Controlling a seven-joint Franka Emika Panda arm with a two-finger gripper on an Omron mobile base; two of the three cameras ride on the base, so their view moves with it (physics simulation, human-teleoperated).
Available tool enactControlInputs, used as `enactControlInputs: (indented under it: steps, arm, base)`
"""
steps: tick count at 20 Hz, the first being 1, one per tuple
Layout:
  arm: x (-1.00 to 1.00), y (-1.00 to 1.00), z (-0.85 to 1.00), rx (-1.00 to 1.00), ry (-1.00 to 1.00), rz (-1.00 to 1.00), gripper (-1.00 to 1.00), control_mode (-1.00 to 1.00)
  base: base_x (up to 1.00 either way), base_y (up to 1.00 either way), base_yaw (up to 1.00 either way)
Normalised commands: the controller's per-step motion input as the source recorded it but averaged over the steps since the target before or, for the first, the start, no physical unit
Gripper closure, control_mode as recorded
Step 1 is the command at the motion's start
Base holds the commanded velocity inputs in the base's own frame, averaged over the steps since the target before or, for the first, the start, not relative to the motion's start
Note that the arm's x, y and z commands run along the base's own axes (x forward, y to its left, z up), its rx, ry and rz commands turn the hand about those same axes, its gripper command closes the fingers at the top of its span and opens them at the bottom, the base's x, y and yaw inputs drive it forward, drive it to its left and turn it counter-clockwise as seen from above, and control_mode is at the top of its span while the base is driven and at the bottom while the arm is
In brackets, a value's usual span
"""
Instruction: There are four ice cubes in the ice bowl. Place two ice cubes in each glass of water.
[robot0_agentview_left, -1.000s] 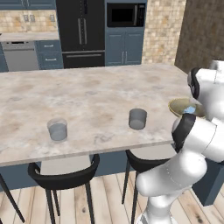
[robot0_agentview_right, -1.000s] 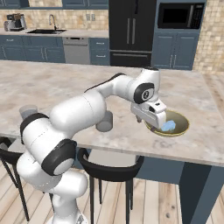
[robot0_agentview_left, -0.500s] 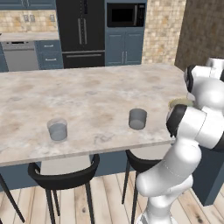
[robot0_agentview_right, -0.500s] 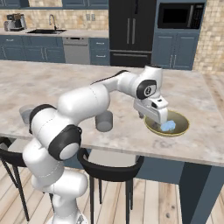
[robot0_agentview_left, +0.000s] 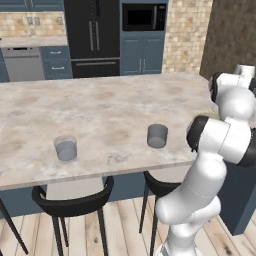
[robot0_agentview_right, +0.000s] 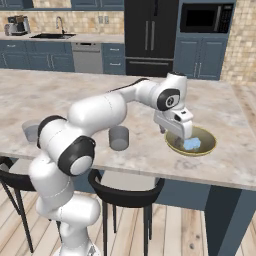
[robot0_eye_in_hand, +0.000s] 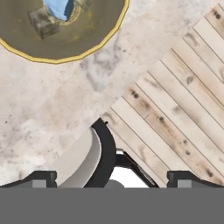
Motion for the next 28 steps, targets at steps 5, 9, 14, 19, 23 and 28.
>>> enactControlInputs:
  steps: [5,9,14,19,23,28]
  arm:
    - [0.32,-0.07,-0.07,0.00,0.00,0.00,-1.00,-1.00]
    - [0.30,-0.02,-0.06,0.00,0.00,0.00,-1.00,-1.00]
    - [0.35,-0.03,-0.07,0.00,0.00,0.00,-1.00,-1.00]
    - [0.35,-0.30,-0.18,0.03,0.00,0.00,-1.00,-1.00]
    - [0.28,-0.27,-0.36,0.03,0.01,0.00,-1.00,-1.00]
    - [0.27,-0.24,-0.16,0.02,0.00,0.00,-1.00,-1.00]
  base:
    - [0.00,0.00,0.00]
    - [0.00,0.00,0.00]
    - [0.00,0.00,0.00]
    - [0.00,0.00,0.00]
    - [0.00,0.00,0.00]
    - [0.00,0.00,0.00]
